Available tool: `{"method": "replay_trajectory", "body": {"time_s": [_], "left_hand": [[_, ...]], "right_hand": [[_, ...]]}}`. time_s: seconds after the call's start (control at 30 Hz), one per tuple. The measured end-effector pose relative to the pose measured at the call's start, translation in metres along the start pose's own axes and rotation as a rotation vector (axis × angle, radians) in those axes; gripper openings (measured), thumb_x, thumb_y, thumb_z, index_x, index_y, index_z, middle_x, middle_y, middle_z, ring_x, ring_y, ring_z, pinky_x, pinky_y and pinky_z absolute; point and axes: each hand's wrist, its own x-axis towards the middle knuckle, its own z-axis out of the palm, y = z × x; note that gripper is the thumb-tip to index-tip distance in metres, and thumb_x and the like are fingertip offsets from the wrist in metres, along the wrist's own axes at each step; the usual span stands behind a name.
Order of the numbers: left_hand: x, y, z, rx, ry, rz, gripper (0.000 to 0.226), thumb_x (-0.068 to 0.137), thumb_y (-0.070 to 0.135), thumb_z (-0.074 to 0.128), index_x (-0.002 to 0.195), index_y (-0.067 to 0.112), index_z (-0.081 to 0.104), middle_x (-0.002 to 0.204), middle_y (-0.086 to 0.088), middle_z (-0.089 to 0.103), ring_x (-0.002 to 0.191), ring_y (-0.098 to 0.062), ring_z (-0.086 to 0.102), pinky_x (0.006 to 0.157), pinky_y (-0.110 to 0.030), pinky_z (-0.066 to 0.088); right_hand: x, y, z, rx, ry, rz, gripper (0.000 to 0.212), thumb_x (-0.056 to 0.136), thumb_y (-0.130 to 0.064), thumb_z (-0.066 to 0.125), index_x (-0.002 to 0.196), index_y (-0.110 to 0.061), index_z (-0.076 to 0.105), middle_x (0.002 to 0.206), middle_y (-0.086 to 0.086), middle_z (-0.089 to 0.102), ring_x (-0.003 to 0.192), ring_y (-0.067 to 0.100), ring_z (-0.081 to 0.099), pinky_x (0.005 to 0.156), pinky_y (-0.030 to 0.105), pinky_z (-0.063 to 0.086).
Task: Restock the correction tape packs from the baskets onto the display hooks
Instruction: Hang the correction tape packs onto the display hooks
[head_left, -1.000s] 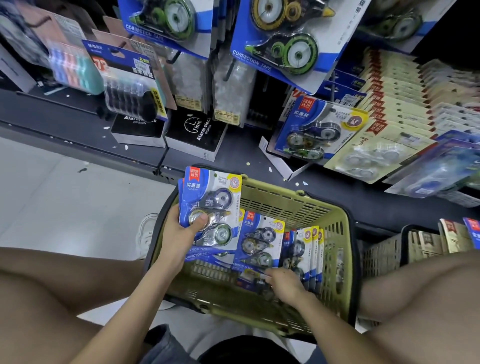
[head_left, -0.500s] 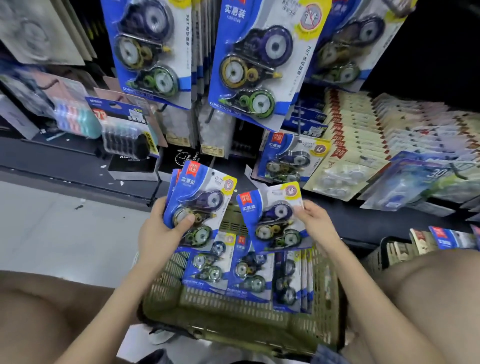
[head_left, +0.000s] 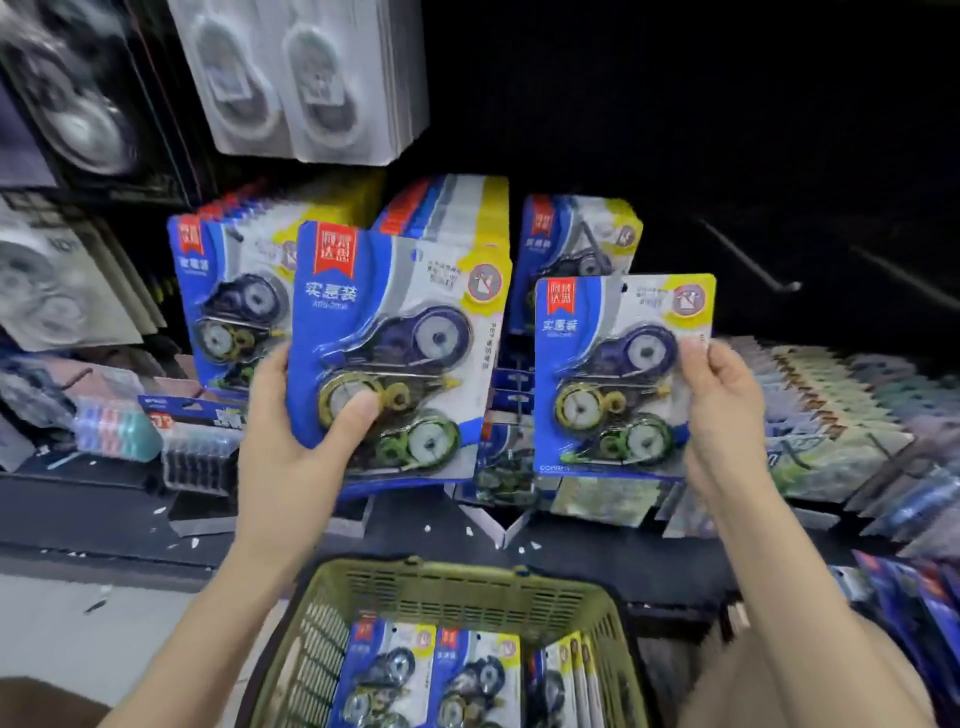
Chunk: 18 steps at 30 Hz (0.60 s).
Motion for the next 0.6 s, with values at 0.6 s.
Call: {"method": "replay_trajectory", "body": {"time_s": [0.6], "left_hand": [[0.076,0.029,0.042,-0.082,0.018,0.037,0.059,0.075,0.048,0.071,0.127,0.028,0.053,0.120,0.000,0.066,0.111,-0.021,0.064,0.102,-0.053,0.047]], "right_hand": [[0.056,0.019,0.032,0.036,0.002,0.096,0.032,0.103,-0.019,0.047,0.072,-0.011,0.049,0.069,0.001,0.051,0.064,0.008,0.044,0.059,0.024,0.038]]}}
